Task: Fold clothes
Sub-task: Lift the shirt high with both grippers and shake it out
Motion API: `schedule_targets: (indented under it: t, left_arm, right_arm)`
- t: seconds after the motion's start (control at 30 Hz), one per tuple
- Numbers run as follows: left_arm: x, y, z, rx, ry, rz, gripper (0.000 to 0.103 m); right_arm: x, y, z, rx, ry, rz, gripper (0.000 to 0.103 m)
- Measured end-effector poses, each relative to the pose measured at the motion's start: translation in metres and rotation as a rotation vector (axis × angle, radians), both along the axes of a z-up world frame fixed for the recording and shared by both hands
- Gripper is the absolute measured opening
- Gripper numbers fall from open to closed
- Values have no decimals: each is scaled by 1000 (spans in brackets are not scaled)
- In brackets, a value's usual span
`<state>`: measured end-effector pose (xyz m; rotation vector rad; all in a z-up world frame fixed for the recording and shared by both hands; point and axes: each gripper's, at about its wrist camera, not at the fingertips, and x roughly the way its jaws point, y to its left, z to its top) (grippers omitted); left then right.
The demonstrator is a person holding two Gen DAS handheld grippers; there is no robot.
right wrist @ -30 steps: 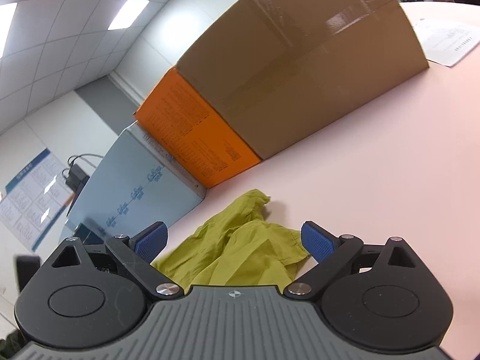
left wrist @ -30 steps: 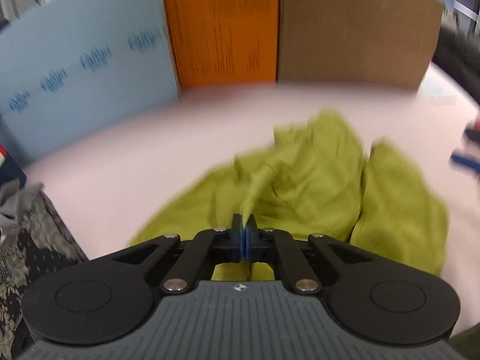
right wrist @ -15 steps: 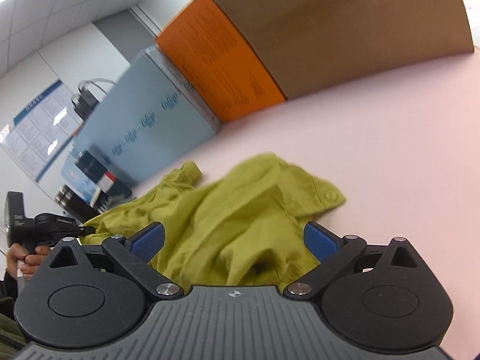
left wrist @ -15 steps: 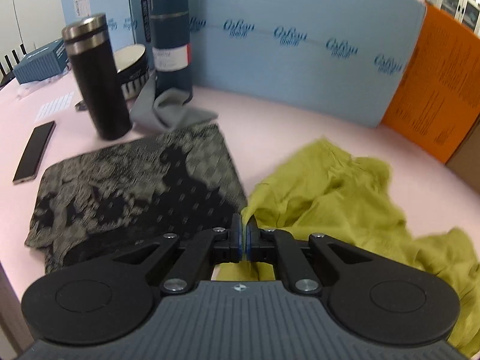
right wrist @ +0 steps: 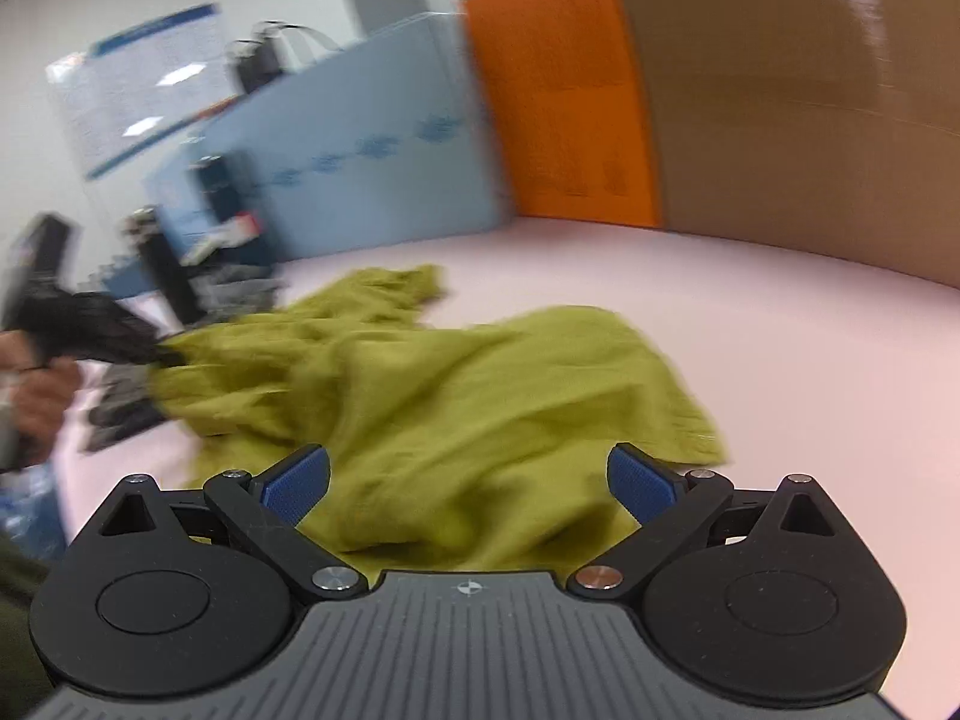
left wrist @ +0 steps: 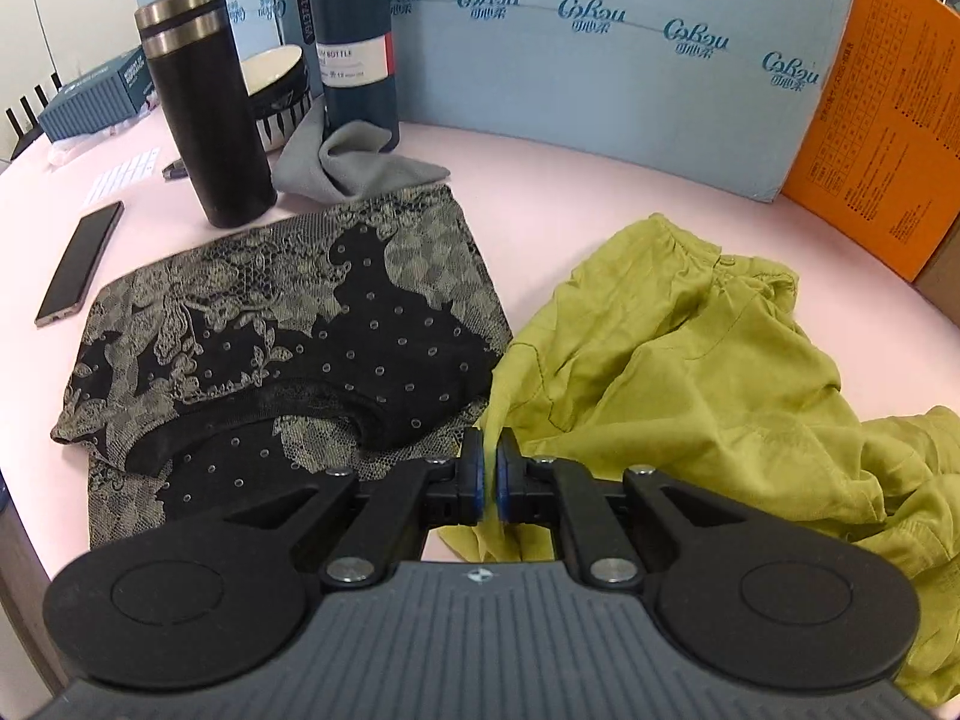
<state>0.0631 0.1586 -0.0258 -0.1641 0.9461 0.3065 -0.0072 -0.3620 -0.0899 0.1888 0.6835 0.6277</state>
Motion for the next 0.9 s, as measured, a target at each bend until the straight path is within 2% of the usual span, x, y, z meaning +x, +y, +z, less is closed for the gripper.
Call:
schedule_targets:
  t: [0.1,0.17,0.27,0.43,0.47,0.5,0.53,0.57,0.6,0.63,0.73,0.9]
  left_arm:
    - [3,0,-4,0,24,-6,5]
    - [3,0,-5,0,29,-15,5]
    - [2,-2,-5,6,28,-27,5]
    - [-3,2,-10,-11,42,-29,7]
    - [-5,2,-11,-16,44,-29,7]
    - [-6,3,-11,-21,44,-29,7]
    - [-7,4,-12,-25,45,-28,7]
    - [-8,4,-13,-25,46,-30,7]
    - [-10,3,-12,-23,41,-33,7]
    - [-12,3,-11,-21,32,-36,5]
    - [-22,3,1,-39,-39,-31,4]
    - [-51,5,57,-141,-285,-32,4]
  right_arm:
    - [-5,28,0,17,27,163,100]
    - [-8,60,-3,-62,22,263,100]
    - [-9,106,-7,-182,-49,398,100]
    - [-10,154,-34,-342,-134,483,96]
    - [-8,160,-40,-381,-148,483,84]
    - [-6,164,-45,-411,-150,482,51]
    - [-3,163,-47,-394,-132,463,45]
    - [2,159,-46,-354,-102,417,19]
    - [9,152,-42,-307,-62,363,4]
    - [17,146,-38,-260,-21,308,4]
    - [18,108,2,-64,-39,224,4]
    - [18,43,71,267,-81,89,4]
